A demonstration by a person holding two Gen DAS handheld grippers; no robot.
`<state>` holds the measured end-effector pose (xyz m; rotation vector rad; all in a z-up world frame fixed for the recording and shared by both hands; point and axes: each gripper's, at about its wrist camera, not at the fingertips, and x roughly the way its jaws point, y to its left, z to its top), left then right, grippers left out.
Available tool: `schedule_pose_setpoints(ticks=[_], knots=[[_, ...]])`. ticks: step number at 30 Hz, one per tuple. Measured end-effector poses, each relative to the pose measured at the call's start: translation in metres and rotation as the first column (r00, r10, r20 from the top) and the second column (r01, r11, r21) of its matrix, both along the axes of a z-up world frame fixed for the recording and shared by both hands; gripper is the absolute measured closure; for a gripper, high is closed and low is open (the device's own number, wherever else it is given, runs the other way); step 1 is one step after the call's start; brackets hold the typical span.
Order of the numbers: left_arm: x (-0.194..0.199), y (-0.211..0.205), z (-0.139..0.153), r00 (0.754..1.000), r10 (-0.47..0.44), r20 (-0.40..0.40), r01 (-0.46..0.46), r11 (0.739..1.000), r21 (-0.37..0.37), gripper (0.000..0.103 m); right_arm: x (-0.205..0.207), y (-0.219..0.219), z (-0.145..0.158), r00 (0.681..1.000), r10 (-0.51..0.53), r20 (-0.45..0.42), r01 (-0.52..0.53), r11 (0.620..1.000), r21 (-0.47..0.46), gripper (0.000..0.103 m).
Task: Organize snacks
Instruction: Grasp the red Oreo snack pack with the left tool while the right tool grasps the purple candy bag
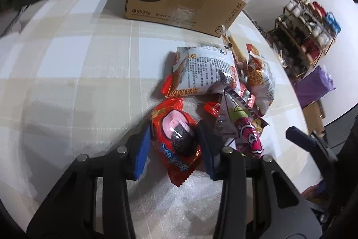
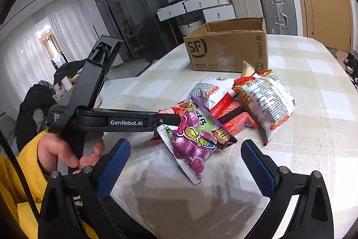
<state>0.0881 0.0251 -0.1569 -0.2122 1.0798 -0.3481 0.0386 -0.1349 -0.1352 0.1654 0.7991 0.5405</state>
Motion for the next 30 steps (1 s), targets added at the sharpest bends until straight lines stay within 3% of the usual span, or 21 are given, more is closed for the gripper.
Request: schedule_pose_setpoints(ticks=[6,26,29,30], knots=[[-0.005,0.016,0.005,1.000,-0.016,0.018,0.017,0.999,-0.049,0.081,-0.001,0.002,-0.001,1.000,-0.008,-0.004,0.008,1.000,-0.008,0.002],[-0.021,0.045,0.003,1.000,-0.015,0.020,0.017,0.992,-0.127,0.087,0.010,0.024,-0.006,1.000,-0.005,-0.021,0.003,0.997,-0.083,0.002],[-0.024,0.052,0.002,1.000,-0.005,0.019,0.007,0.992,-0.130,0.087,0.016,0.029,-0.009,1.000,0.003,-0.023,-0.005,0.995,-0.103,0.006],[-0.024,0.055,0.002,1.000,-0.003,0.017,0.005,0.991,-0.132,0.087,0.019,0.031,-0.011,1.000,0.012,-0.026,-0.015,0.995,-0.103,0.013]])
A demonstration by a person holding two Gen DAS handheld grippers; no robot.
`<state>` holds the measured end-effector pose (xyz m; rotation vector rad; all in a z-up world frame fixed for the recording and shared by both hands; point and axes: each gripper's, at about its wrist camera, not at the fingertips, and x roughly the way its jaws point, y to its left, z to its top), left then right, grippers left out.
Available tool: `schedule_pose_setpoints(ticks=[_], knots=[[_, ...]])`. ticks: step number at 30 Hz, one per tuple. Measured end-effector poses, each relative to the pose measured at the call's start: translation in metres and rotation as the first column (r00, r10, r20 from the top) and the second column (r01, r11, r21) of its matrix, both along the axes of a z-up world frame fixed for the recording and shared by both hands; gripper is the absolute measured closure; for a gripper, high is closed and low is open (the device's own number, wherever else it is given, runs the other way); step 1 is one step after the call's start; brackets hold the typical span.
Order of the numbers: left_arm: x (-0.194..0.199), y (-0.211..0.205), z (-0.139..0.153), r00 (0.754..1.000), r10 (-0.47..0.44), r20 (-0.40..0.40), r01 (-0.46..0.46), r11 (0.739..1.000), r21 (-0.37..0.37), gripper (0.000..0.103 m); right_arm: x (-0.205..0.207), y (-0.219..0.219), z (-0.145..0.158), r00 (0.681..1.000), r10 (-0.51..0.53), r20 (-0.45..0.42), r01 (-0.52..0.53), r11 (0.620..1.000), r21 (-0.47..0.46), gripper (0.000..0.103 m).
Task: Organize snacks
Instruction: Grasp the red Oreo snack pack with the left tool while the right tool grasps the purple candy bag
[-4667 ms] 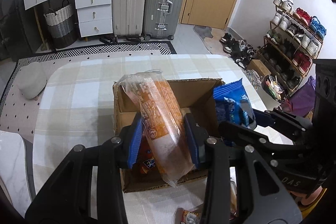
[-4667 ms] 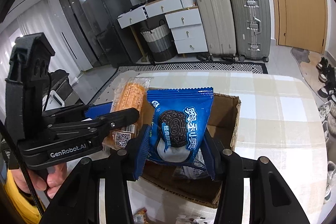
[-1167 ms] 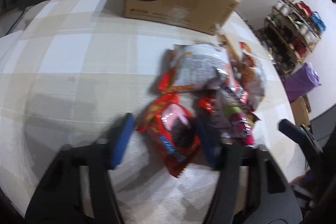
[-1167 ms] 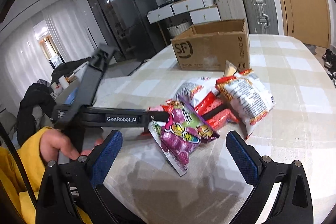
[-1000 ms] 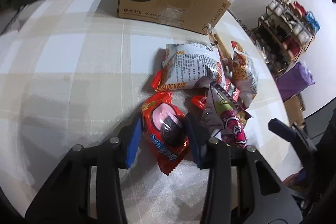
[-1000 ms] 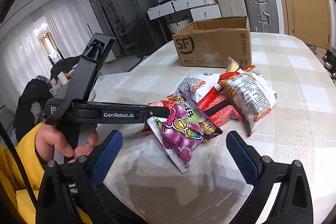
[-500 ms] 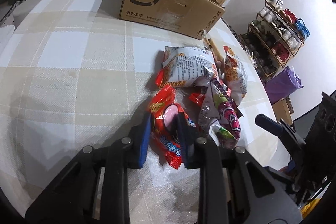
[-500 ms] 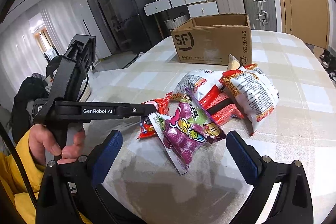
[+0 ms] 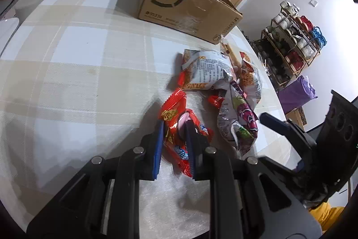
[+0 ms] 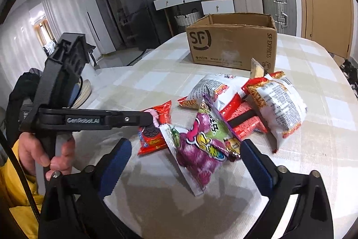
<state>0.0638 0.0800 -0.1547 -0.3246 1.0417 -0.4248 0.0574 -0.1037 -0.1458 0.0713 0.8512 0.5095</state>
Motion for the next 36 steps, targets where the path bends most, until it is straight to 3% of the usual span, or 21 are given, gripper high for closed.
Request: schedule_pose_setpoints(ticks=[3,5,8,13,21,25,30,33,34,36], knots=[[-0.002,0.008,0.001,1.000,0.015,-0.002,-0.015,1.000,0.000,0.087,0.008,0.009,-0.009,0.999,0.025,-0.034,-0.026,0.999,-0.039,0.032],[-0.004,0.014,0.001,1.000,0.026,0.000,-0.026,1.000,0.002,0.087,0.012,0.013,-0.014,0.999,0.026,-0.042,-0.029,0.998,-0.059,0.034],[-0.006,0.022,0.000,0.999,0.038,-0.002,-0.038,0.999,0.000,0.087,0.018,0.015,-0.020,0.998,0.024,-0.061,-0.028,0.997,-0.072,0.052],[-0.007,0.025,0.000,0.999,0.040,0.000,-0.040,0.999,0.002,0.086,0.019,0.015,-0.021,0.999,0.028,-0.045,-0.032,0.996,-0.086,0.060],[-0.009,0.030,-0.001,0.998,0.063,-0.013,-0.063,0.998,0.024,0.086,0.011,0.009,-0.017,0.999,0.035,-0.029,-0.036,0.999,-0.031,0.068],[-0.010,0.030,-0.005,0.995,0.091,-0.047,-0.090,0.996,0.024,0.071,0.009,0.005,-0.015,0.999,0.029,-0.033,-0.029,1.000,0.010,0.068],[-0.014,0.022,0.002,0.996,0.079,-0.033,-0.078,0.996,0.044,0.068,0.005,-0.002,-0.012,0.999,0.028,-0.039,-0.026,0.998,0.057,0.068],[-0.017,0.011,0.013,0.999,0.038,0.005,-0.038,0.996,0.083,0.046,0.002,-0.003,-0.011,0.999,0.030,-0.029,-0.028,0.998,0.061,0.068],[-0.018,0.005,0.016,1.000,0.004,0.013,-0.005,0.995,0.102,0.030,0.002,-0.003,-0.011,0.999,0.033,-0.027,-0.031,0.997,0.065,0.068],[-0.018,-0.002,0.020,0.999,-0.023,0.030,0.019,0.991,0.134,0.025,0.000,-0.004,-0.010,0.999,0.040,-0.019,-0.038,0.996,0.076,0.068]])
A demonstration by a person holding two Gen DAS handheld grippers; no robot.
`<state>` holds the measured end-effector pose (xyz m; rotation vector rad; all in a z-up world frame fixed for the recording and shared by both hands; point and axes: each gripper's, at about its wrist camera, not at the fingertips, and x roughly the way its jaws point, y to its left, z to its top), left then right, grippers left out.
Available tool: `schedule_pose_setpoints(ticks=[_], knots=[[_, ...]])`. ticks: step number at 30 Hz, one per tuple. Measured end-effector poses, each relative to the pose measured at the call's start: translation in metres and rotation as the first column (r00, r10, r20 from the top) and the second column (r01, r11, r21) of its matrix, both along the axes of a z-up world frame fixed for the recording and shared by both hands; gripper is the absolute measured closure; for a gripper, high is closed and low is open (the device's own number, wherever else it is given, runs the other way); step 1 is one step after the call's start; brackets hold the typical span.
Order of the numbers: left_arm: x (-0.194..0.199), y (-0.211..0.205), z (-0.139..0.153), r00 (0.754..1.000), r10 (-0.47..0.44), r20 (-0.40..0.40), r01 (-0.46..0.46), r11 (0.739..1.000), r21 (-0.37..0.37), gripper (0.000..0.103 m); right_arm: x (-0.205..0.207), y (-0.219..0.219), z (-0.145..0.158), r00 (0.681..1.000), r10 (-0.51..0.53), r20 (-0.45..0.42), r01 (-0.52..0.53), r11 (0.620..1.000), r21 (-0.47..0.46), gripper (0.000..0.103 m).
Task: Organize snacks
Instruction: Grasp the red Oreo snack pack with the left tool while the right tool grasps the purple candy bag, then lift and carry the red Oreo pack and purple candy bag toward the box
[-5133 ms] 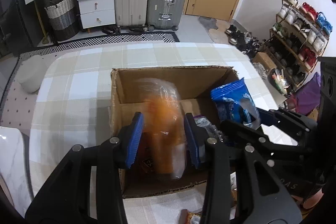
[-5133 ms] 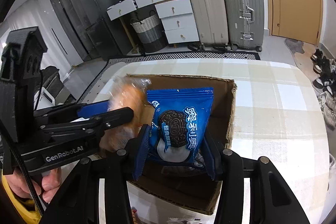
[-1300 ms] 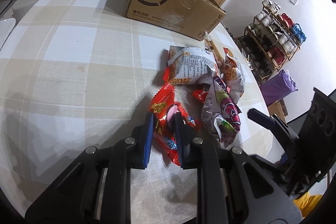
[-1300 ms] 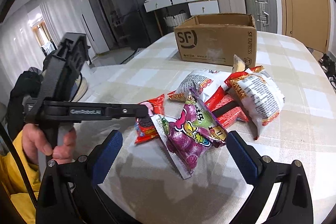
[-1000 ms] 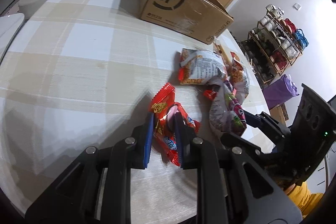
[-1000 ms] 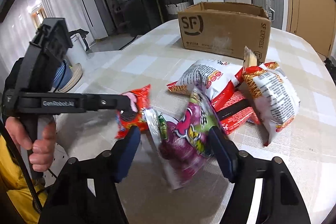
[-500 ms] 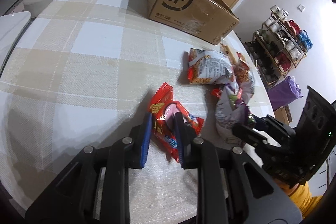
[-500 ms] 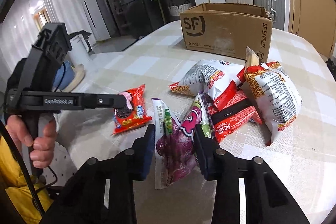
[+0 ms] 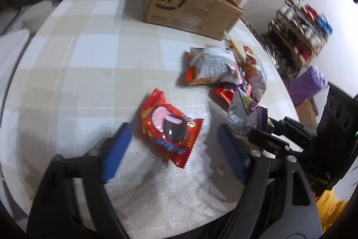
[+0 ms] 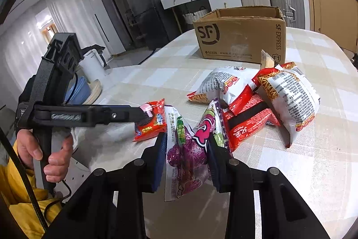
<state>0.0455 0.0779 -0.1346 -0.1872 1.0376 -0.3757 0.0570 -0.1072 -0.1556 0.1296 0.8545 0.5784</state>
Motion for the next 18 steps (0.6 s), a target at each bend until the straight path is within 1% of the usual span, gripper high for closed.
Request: schedule_pose_setpoints(ticks=[1,5,7,9,10,11,12,14,15,16,17,18], knots=[[0.000,-0.005,0.002,1.000,-0.019,0.012,0.019,1.000,0.021,0.025,0.000,-0.002,0.000,1.000,0.003,0.002,-0.003,1.000,0.004,0.068],[0.004,-0.024,-0.001,0.996,-0.090,0.004,0.089,0.990,0.111,0.025,0.000,-0.004,-0.003,1.000,0.009,0.004,-0.009,1.000,0.019,0.068],[0.007,-0.034,-0.005,0.992,-0.126,0.008,0.123,0.977,0.175,0.026,0.000,-0.007,-0.003,1.000,0.005,0.004,-0.005,1.000,0.025,0.068],[0.008,-0.039,-0.008,0.987,-0.162,0.009,0.157,0.965,0.212,0.027,0.000,-0.009,-0.004,1.000,0.003,0.003,-0.003,0.999,0.033,0.068],[0.009,-0.042,-0.009,0.984,-0.180,0.009,0.173,0.957,0.231,0.031,0.000,-0.009,-0.004,1.000,0.001,0.004,-0.001,0.999,0.035,0.068],[0.010,-0.044,-0.011,0.981,-0.195,0.008,0.187,0.950,0.251,0.039,0.000,-0.010,-0.004,1.000,0.001,0.004,-0.001,0.999,0.038,0.068],[0.012,-0.045,-0.012,0.978,-0.208,0.007,0.199,0.944,0.265,0.043,0.000,-0.010,-0.004,1.000,0.000,0.003,0.000,0.999,0.041,0.068],[0.012,-0.045,-0.012,0.973,-0.230,0.015,0.217,0.938,0.271,0.051,-0.001,-0.011,-0.005,1.000,-0.004,0.003,0.004,0.999,0.046,0.068],[0.013,-0.046,-0.011,0.968,-0.249,0.015,0.236,0.935,0.265,0.052,0.000,-0.011,-0.005,1.000,-0.005,0.002,0.005,0.999,0.049,0.068],[0.013,-0.046,-0.012,0.966,-0.257,0.012,0.244,0.931,0.271,0.057,0.000,-0.012,-0.006,1.000,-0.007,-0.001,0.007,0.999,0.052,0.068],[0.012,-0.047,-0.012,0.965,-0.261,0.012,0.247,0.929,0.276,0.059,0.000,-0.012,-0.007,1.000,-0.009,-0.002,0.009,0.999,0.053,0.068],[0.012,-0.047,-0.012,0.964,-0.266,0.015,0.251,0.926,0.280,0.060,0.000,-0.013,-0.007,1.000,-0.010,-0.005,0.010,0.998,0.055,0.068]])
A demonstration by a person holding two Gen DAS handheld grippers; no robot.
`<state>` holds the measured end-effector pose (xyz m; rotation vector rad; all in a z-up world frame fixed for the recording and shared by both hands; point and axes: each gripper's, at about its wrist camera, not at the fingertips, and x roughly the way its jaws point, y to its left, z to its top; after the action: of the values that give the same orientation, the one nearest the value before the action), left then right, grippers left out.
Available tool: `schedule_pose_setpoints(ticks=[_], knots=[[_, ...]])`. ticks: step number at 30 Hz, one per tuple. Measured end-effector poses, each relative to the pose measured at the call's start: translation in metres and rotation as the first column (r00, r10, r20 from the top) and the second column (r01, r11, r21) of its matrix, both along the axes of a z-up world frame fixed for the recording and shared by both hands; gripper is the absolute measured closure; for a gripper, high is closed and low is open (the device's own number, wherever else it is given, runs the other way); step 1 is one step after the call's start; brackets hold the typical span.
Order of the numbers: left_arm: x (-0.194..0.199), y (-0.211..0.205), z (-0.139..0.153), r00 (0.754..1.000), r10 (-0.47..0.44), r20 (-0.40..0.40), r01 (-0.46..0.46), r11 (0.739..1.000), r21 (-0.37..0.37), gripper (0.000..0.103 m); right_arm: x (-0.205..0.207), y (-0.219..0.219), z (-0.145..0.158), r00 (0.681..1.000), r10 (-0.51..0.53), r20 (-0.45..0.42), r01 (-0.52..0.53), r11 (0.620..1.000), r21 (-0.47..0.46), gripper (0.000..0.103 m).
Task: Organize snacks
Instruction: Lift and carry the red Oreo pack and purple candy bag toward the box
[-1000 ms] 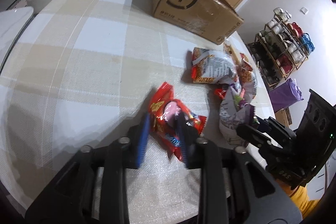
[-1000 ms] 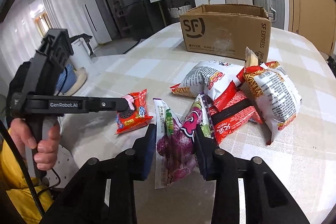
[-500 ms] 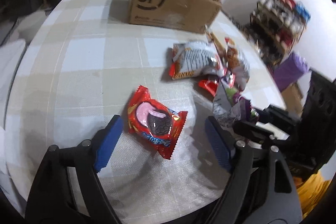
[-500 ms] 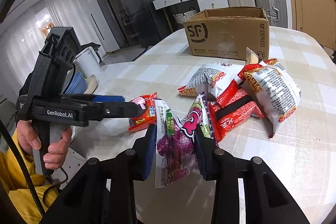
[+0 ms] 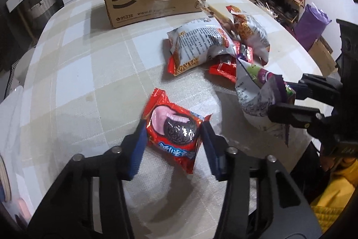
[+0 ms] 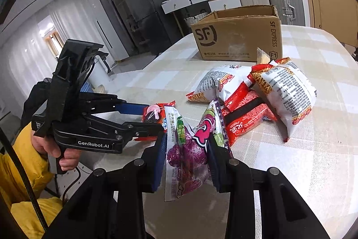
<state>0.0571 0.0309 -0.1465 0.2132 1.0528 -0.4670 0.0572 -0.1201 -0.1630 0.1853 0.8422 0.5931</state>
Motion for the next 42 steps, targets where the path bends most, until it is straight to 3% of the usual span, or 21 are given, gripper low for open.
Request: schedule_pose_setpoints(ticks=[9,26,34,42], knots=[[-0.010,-0.004,-0.001,0.999,-0.011,0.051,0.009,0.999,0.033,0.061,0.000,-0.002,0.000,1.000,-0.009,-0.005,0.009,1.000,0.007,0.068],[-0.010,0.024,0.009,0.996,0.084,0.019,-0.081,0.990,-0.111,0.063,-0.004,-0.009,0.006,1.000,-0.031,0.004,0.030,0.999,0.030,0.068],[-0.019,0.034,0.050,0.989,0.117,0.092,-0.096,0.973,-0.210,0.063,-0.004,-0.018,0.028,0.998,-0.049,0.039,0.047,0.997,0.055,0.068],[-0.018,0.032,0.110,0.963,0.160,0.219,-0.097,0.958,-0.271,0.063,0.003,-0.023,0.083,0.991,-0.047,0.128,0.040,0.998,0.058,0.068]])
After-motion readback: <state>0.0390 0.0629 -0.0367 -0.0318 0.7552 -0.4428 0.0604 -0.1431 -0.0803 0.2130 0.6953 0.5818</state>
